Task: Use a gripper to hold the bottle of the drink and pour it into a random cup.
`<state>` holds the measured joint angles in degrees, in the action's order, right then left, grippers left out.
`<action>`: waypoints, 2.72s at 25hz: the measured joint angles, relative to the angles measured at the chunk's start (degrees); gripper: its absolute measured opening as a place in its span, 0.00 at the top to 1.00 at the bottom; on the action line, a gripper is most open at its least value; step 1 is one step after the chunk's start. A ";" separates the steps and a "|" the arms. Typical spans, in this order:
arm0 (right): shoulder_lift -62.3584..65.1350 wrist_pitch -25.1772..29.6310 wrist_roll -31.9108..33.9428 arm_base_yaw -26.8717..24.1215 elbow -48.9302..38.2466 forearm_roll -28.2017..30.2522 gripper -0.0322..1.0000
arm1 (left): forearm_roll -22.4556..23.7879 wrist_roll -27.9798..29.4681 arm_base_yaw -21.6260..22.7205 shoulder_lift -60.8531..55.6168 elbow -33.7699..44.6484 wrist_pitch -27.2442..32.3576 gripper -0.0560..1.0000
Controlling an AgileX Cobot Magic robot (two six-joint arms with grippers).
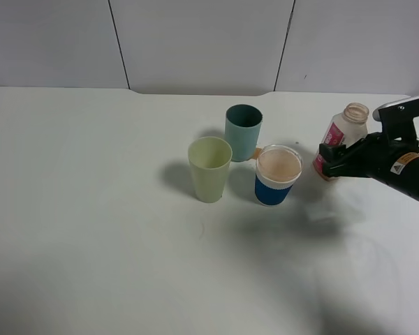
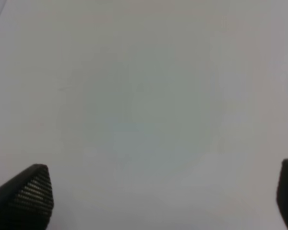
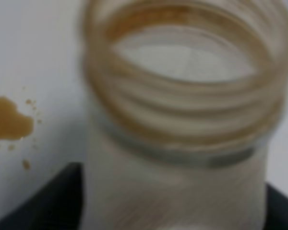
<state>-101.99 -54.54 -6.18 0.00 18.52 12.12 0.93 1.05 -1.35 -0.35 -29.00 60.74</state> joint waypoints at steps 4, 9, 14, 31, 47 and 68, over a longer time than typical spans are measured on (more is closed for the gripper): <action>-0.06 -5.43 0.00 0.00 -1.32 -3.25 0.16 | 0.00 0.00 0.00 0.00 0.00 0.00 0.07; -0.06 -6.45 1.23 0.00 -1.82 -4.30 0.13 | 0.00 0.00 0.00 0.00 0.00 0.00 0.07; -0.06 -6.45 2.38 0.00 -1.82 -4.44 0.13 | 0.00 0.00 0.00 0.00 0.00 0.00 0.07; 10.68 1.48 2.55 0.00 -1.99 -4.75 0.13 | 0.00 0.00 0.00 0.00 0.00 0.00 0.07; 56.37 36.04 -4.35 0.00 3.08 -12.12 0.13 | 0.00 0.00 0.00 0.00 0.00 0.00 0.07; 88.41 95.88 -0.98 0.00 25.17 -7.34 0.13 | 0.00 0.00 0.00 0.00 0.00 0.00 0.07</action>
<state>-13.59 41.34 -7.16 0.00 43.69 4.78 0.93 1.05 -1.35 -0.35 -29.00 60.74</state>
